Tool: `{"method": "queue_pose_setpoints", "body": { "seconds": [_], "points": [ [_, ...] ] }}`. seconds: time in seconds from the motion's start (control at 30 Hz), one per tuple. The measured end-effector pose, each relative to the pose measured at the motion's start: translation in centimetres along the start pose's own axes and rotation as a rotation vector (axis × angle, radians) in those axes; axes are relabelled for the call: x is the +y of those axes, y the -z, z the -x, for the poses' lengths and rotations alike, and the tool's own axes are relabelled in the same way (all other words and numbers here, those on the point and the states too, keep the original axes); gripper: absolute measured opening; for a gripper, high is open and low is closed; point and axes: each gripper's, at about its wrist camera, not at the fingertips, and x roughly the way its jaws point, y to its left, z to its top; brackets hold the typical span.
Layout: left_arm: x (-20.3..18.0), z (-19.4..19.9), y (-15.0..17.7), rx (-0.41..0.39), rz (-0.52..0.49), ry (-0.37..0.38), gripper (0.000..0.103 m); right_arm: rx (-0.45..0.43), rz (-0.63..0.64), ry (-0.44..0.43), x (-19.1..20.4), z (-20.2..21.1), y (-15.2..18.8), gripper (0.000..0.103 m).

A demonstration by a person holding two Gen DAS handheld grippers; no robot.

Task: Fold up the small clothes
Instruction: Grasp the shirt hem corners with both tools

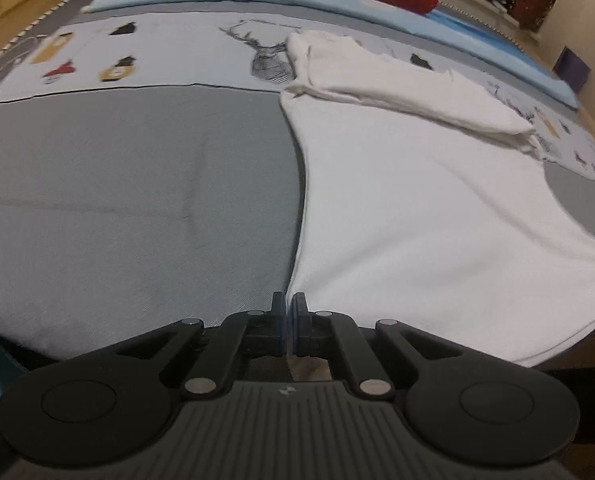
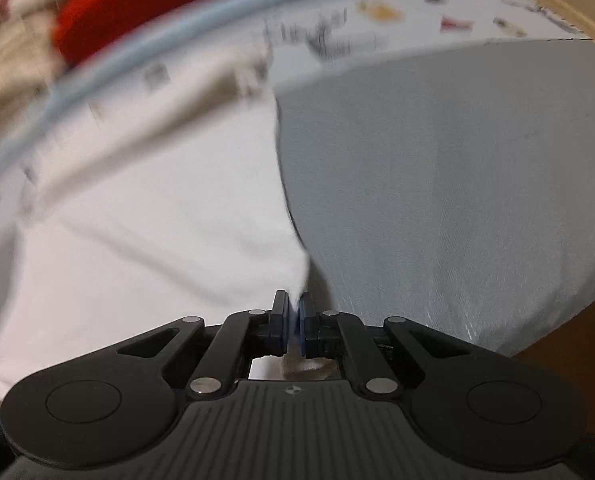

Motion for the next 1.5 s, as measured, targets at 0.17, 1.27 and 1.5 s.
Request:
{"method": "queue_pose_setpoints", "body": {
  "seconds": [0.17, 1.27, 1.5],
  "points": [
    [0.4, -2.4, 0.6, 0.13, 0.075, 0.079, 0.008, 0.181, -0.032, 0.068, -1.6, -2.8, 1.4, 0.007],
    [-1.6, -5.5, 1.5, 0.24, 0.002, 0.027, 0.015, 0.274, 0.17, 0.155, 0.2, -5.3, 2.7, 0.03],
    [-1.9, -5.0, 1.8, 0.224, -0.02, 0.025, 0.013, 0.274, 0.169, 0.129, 0.5, -5.4, 2.6, 0.014]
  ]
}}
